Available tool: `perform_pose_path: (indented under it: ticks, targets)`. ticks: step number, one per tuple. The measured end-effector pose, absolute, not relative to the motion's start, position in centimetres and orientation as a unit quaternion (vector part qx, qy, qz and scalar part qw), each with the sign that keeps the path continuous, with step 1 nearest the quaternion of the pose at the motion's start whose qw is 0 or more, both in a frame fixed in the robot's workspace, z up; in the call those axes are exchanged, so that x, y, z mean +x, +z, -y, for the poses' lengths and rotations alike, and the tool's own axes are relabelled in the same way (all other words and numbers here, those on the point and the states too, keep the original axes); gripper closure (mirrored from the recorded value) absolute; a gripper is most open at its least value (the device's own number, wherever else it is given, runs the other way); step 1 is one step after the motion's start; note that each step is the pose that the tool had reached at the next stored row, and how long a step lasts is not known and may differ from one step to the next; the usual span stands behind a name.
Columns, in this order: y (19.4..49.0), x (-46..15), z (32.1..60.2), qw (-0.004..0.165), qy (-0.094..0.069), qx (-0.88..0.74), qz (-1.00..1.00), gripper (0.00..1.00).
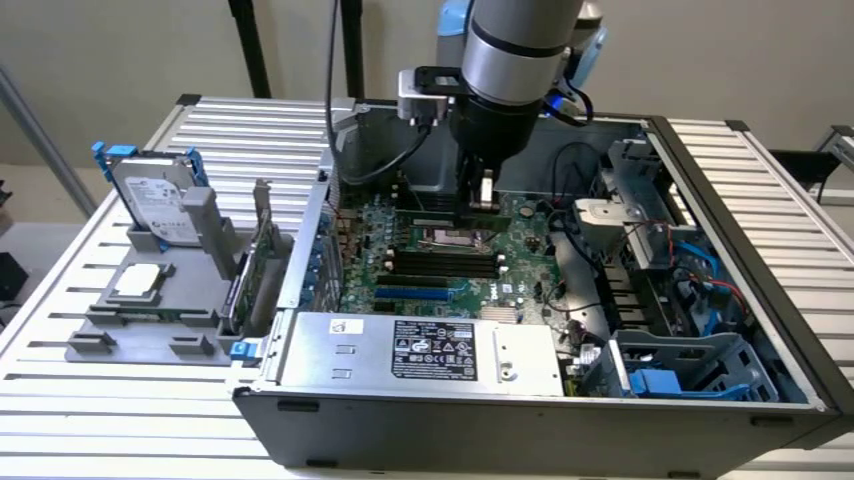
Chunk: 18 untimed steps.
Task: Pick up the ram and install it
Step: 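Insert the ram into the slot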
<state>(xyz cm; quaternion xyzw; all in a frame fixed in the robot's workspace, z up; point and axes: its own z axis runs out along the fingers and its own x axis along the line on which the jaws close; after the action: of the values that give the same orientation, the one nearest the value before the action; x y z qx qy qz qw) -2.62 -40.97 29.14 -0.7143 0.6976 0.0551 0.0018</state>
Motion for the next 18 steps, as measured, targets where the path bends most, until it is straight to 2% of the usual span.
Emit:
perform_pose_path:
  ticks: [18]
  targets:
    - [25.9,-2.6,41.0,0.002,0.053,-0.704,-0.708,0.86]
